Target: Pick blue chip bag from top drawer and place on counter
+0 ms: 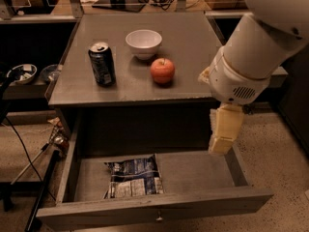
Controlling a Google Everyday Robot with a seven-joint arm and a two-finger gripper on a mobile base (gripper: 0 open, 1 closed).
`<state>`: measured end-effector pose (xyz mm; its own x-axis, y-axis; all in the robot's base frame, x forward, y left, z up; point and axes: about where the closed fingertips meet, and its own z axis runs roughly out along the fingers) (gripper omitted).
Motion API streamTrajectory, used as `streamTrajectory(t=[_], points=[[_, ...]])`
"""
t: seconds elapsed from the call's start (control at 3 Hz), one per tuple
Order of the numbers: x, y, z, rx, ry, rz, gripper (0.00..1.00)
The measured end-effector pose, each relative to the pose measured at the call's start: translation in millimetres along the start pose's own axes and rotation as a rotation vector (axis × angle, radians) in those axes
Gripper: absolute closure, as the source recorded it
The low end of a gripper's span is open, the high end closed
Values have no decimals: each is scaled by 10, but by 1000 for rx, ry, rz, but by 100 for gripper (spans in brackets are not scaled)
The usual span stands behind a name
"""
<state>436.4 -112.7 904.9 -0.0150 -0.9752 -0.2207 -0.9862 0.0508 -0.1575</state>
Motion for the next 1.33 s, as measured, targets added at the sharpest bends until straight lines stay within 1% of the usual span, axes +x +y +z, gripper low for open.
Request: streamTrajectory(t=[0.33, 0.67, 1.0, 1.33], points=[[-28, 22, 128, -3, -11, -4, 0], [-138, -60, 516, -18, -15, -47, 0], [-138, -61, 518, -18, -15, -47, 0], [-161, -61, 562, -12, -33, -52, 0]])
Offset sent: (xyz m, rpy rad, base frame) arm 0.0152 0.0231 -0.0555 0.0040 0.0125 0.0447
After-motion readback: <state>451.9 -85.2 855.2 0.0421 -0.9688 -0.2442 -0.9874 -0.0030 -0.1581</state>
